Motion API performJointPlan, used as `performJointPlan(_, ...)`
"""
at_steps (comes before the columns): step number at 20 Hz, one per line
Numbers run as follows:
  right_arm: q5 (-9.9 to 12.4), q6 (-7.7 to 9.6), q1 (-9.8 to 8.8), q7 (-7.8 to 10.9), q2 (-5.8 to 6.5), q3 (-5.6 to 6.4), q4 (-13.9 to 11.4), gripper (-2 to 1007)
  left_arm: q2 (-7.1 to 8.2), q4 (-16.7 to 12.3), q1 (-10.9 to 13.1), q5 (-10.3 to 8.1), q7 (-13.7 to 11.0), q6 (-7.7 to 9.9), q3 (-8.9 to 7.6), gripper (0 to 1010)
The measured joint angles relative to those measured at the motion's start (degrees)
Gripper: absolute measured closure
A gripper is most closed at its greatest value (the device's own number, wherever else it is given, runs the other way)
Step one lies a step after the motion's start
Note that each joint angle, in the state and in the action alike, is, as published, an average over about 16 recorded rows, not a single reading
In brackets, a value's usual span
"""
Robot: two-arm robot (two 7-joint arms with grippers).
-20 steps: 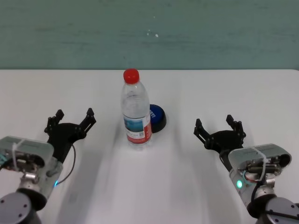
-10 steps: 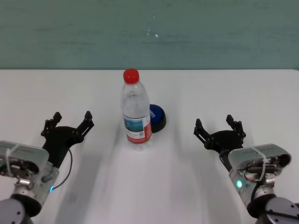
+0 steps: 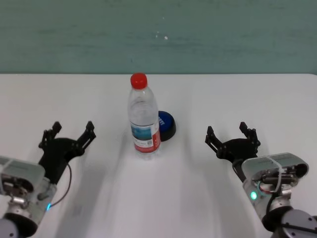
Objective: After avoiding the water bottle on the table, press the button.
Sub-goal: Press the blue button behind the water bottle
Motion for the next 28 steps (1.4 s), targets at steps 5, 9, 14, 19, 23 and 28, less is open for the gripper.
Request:
performJointPlan(5,0.00,0.00,0.00,0.00,0.00,0.00,0.00,1,0.21,-1.09,1.30,0.00,-1.31,-0.56,-0.83,0)
performJointPlan(9,0.00,0.00,0.00,0.00,0.00,0.00,0.00,1,0.57,-2.15,2.41,-0.27,-2.38,-0.90,-1.35,0)
performJointPlan(14,0.00,0.00,0.00,0.00,0.00,0.00,0.00,1,1.21,-3.69,3.85,-0.91,-3.59,-1.11,-1.78,0)
performJointPlan(19,0.00,0.00,0.00,0.00,0.00,0.00,0.00,1,1.99,-5.32,5.37,-1.70,-4.65,-1.24,-1.98,0)
performJointPlan(23,0.00,0.00,0.00,0.00,0.00,0.00,0.00,1,2.66,-6.52,6.61,-2.27,-5.33,-1.40,-1.94,0)
performJointPlan(28,0.00,0.00,0.00,0.00,0.00,0.00,0.00,1,3.37,-7.64,7.88,-2.71,-5.91,-1.81,-1.66,0)
